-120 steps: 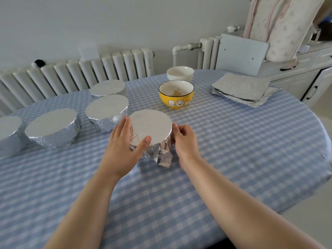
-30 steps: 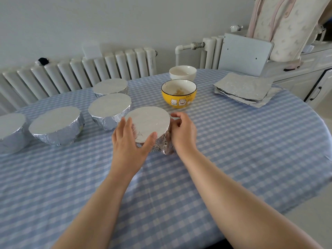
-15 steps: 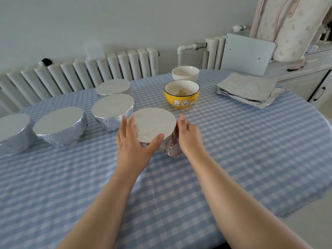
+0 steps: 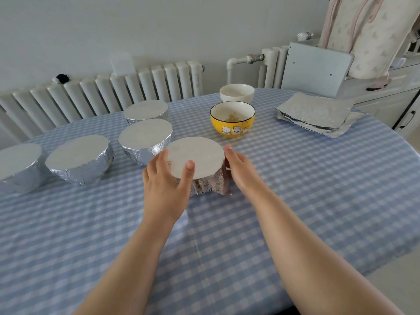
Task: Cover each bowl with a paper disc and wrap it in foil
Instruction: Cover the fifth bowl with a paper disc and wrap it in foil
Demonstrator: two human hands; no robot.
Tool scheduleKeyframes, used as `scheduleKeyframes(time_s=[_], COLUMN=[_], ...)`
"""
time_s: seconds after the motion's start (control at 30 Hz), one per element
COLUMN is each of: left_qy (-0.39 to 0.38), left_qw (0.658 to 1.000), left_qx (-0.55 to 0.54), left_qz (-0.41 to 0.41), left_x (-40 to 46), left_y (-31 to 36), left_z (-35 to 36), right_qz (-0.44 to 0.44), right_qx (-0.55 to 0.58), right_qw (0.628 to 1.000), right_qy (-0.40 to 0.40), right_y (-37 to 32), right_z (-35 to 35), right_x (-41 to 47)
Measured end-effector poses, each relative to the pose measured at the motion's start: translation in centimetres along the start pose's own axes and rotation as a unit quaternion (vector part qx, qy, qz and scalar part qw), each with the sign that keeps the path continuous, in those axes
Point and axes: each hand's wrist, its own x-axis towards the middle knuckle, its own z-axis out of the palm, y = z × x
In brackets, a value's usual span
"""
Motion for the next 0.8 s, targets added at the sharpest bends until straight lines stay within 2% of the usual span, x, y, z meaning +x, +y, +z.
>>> scheduleKeyframes(time_s=[0.13,0.23,0.37,0.43,0.57,0.8], left_qy=[0.057,0.075,0.040,-0.003,-0.070,-0.068], left_qw=[0.998,0.994,0.988,0.983,0.989,0.993], left_qx=[0.004,0.073,0.090,0.099,0.055,0.047], left_qz=[-0.008,0.026,0.116,0.155,0.119,0.085], left_x=[0.7,1.4,2.3,2.7,2.7,2.3], left_y=[-0.9,-2.0,-2.9,-3.3,-3.2,-2.8], left_z=[-0.7,-0.5,-0.6,-0.9,-0.9,-0.9], right_qz=[0.003,-0.006,-0.041,-0.073,-0.116,-0.104], right_qx=[-0.023,-0.003,0.001,0.014,-0.008,-0.035], right_qw=[1.000,1.000,0.999,0.995,0.982,0.984], right_qy=[-0.002,-0.007,0.011,0.065,0.146,0.138], right_y=[-0.1,0.0,-0.1,0.2,0.5,0.6], right_z=[0.2,0.2,0.6,0.9,1.5,1.9], right_x=[0.4,0.6,0.4,0.5,-0.3,-1.7])
